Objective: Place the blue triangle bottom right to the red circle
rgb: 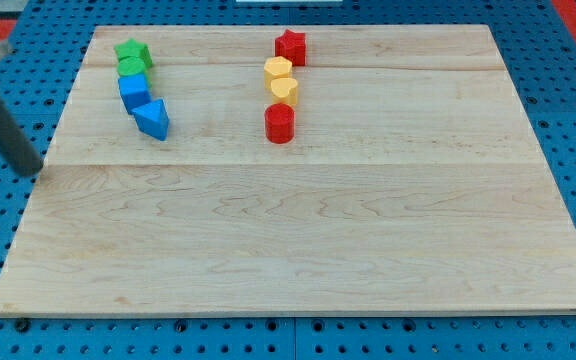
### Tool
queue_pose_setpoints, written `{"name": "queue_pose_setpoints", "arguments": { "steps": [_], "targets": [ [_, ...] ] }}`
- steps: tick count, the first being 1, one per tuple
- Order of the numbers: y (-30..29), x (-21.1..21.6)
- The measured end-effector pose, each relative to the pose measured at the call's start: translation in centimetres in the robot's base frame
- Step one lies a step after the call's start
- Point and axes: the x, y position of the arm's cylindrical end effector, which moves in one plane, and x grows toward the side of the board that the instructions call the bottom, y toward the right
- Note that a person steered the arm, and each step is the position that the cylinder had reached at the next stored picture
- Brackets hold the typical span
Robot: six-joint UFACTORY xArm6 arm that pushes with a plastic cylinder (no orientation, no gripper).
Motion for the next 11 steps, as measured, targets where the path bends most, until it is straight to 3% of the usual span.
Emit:
{"name": "queue_pose_setpoints", "arguments": {
  "steps": [1,2,3,5,6,7,9,11],
  "targets": [
    [2.2,-5.3],
    [10.8,-6.1],
    [12.0,-6.2],
    [18.0,-4.5],
    [14.5,-4.4],
    [16.2,-1.9],
    [24.6,-1.9],
    [25.1,-0.2]
  ]
}}
